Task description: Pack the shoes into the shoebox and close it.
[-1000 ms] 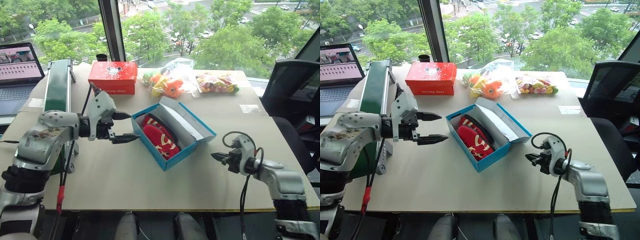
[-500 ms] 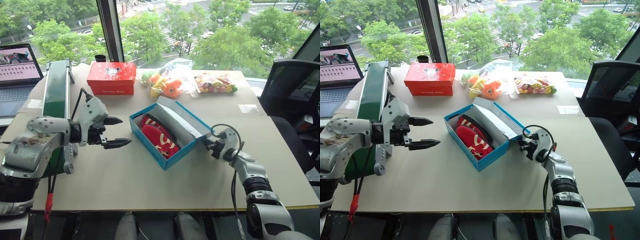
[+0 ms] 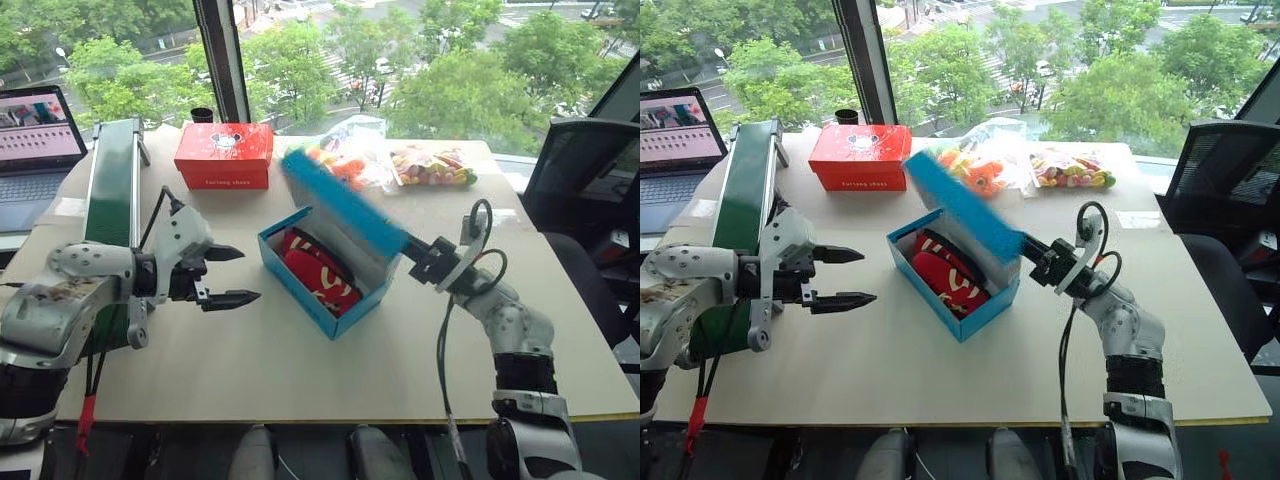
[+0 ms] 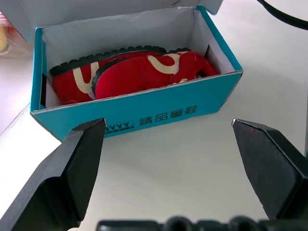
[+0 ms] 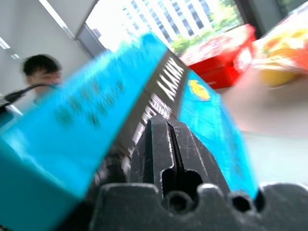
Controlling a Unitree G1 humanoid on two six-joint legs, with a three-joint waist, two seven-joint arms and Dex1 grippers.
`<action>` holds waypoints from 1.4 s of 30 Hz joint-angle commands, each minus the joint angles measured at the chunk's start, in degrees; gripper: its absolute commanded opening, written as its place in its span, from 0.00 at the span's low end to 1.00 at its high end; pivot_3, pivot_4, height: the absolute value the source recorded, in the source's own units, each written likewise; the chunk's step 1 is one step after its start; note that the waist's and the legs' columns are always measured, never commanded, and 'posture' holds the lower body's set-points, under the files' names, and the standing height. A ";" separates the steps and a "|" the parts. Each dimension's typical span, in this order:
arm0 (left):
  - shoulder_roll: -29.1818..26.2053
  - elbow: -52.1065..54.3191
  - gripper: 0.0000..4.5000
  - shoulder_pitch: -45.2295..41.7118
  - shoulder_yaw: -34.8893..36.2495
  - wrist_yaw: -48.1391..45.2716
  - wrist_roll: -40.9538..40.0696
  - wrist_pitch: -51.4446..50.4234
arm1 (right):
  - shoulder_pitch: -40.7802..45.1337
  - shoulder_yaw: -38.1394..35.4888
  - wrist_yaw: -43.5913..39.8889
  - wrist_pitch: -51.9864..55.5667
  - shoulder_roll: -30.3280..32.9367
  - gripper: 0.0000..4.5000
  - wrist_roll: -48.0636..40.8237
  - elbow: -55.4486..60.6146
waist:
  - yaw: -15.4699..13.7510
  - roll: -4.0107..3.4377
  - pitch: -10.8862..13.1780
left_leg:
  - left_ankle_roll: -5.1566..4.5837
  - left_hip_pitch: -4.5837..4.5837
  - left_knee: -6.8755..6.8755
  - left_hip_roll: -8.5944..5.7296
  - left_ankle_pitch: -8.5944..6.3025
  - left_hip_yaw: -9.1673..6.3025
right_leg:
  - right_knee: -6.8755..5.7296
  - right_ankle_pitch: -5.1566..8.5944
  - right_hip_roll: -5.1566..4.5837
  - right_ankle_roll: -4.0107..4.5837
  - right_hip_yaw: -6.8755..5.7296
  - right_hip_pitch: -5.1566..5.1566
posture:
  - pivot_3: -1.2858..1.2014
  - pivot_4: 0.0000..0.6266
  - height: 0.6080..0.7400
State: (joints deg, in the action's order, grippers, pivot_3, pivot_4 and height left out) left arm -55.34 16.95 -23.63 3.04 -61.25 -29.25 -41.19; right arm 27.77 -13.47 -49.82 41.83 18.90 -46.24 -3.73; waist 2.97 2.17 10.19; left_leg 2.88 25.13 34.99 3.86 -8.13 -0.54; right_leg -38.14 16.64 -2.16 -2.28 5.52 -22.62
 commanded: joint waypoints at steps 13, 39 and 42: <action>7.58 5.45 1.00 1.97 0.63 9.72 -1.15 -0.58 | 8.39 26.24 -0.34 -12.72 3.35 0.01 25.57 -7.42 | -0.38 0.01 -0.01 | 0.00 0.07 0.04 0.00 0.00 0.03 | -0.03 0.01 0.01 0.02 0.02 -0.15 | 0.52 0.24 0.99; 17.16 7.06 1.00 8.82 -1.54 17.11 3.06 7.75 | -0.58 8.01 -3.03 -11.17 22.89 1.00 25.46 10.70 | -1.61 0.16 -0.15 | -0.03 -0.21 0.03 -0.02 -0.03 0.02 | 0.10 0.02 -0.03 0.04 0.00 0.24 | 0.52 0.24 0.99; 18.59 6.37 1.00 10.62 -1.27 19.19 4.30 9.19 | -6.23 2.96 -1.77 -9.67 24.93 1.00 24.39 11.23 | -1.75 0.16 -0.15 | -0.03 -0.21 0.05 -0.03 -0.03 0.02 | 0.10 0.02 -0.04 0.04 0.01 0.24 | 0.52 0.24 0.99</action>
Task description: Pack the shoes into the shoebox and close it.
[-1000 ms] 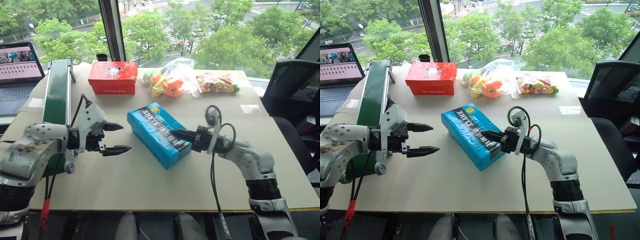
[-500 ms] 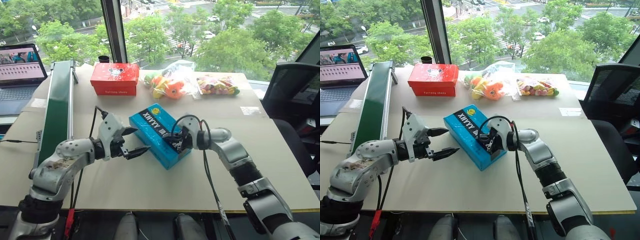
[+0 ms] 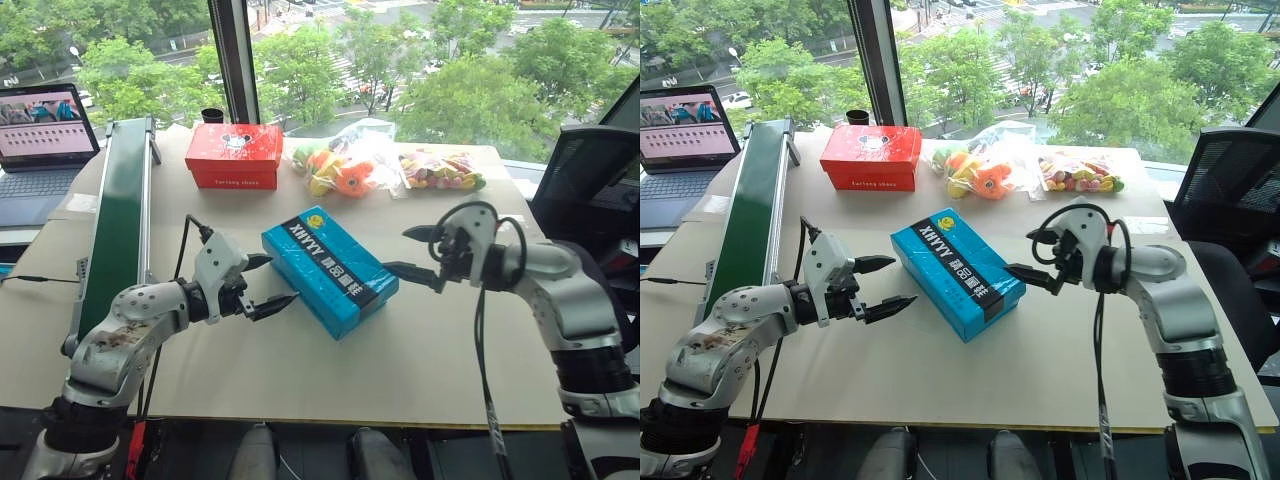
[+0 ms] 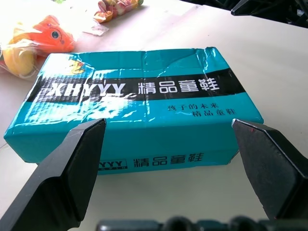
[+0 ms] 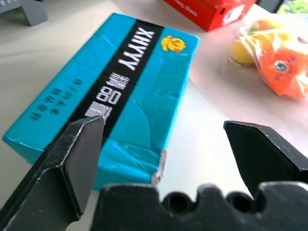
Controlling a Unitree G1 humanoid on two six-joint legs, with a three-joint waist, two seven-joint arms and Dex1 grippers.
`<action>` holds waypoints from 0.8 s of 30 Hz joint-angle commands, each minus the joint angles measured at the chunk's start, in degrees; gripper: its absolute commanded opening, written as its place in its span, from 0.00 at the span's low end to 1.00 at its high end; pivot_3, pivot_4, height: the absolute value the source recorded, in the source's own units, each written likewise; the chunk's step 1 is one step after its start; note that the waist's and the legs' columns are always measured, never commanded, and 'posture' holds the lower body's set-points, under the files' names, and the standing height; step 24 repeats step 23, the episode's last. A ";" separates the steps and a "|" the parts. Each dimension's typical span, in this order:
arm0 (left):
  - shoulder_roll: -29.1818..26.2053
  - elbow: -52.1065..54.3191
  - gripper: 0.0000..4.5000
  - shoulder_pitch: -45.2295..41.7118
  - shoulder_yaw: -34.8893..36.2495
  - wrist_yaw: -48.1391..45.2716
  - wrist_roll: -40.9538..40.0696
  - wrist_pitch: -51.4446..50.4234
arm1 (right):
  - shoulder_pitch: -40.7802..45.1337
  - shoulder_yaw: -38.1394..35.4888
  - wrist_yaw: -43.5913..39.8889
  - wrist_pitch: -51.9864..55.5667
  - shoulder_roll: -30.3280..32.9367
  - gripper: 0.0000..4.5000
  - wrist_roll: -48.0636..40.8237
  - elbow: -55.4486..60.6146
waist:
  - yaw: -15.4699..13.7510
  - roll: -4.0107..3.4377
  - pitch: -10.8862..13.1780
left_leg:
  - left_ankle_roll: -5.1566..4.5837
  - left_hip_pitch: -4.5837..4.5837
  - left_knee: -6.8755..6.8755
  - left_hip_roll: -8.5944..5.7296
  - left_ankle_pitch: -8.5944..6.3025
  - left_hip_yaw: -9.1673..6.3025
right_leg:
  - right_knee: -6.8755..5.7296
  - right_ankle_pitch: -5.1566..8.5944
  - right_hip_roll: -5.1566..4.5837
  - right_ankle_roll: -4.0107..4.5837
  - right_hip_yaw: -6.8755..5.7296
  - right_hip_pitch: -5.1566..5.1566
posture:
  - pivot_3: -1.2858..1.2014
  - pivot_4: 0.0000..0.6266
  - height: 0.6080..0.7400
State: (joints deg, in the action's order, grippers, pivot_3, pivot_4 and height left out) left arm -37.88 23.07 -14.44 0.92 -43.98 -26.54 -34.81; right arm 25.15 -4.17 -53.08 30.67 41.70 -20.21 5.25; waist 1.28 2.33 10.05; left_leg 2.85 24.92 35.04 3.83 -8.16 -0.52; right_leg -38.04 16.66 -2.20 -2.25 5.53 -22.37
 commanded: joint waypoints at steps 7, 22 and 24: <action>14.57 -6.00 1.00 7.17 0.90 17.94 10.74 13.45 | -14.86 -18.82 12.38 -0.65 -6.99 1.00 -5.84 0.69 | -0.25 0.00 -0.01 | -0.03 -0.03 0.05 0.00 -0.02 0.00 | 0.02 -0.01 -0.01 0.00 0.02 0.07 | 0.52 0.24 0.99; 27.28 -26.39 1.00 16.56 -1.40 30.76 22.56 33.45 | -27.06 -14.96 27.24 -24.58 -25.43 1.00 5.55 -9.30 | 0.28 -0.70 -0.53 | -0.02 -0.26 -0.01 -0.05 -0.02 0.09 | -0.01 0.02 -0.01 -0.06 0.12 0.16 | 0.52 0.24 0.99; 27.39 -26.56 1.00 16.66 -1.30 30.69 22.36 33.46 | -26.85 -14.87 27.46 -25.14 -25.50 1.00 5.53 -9.64 | 0.28 -0.70 -0.53 | -0.02 -0.28 -0.01 -0.04 -0.02 0.09 | 0.00 0.08 -0.01 -0.15 0.13 0.16 | 0.52 0.24 0.99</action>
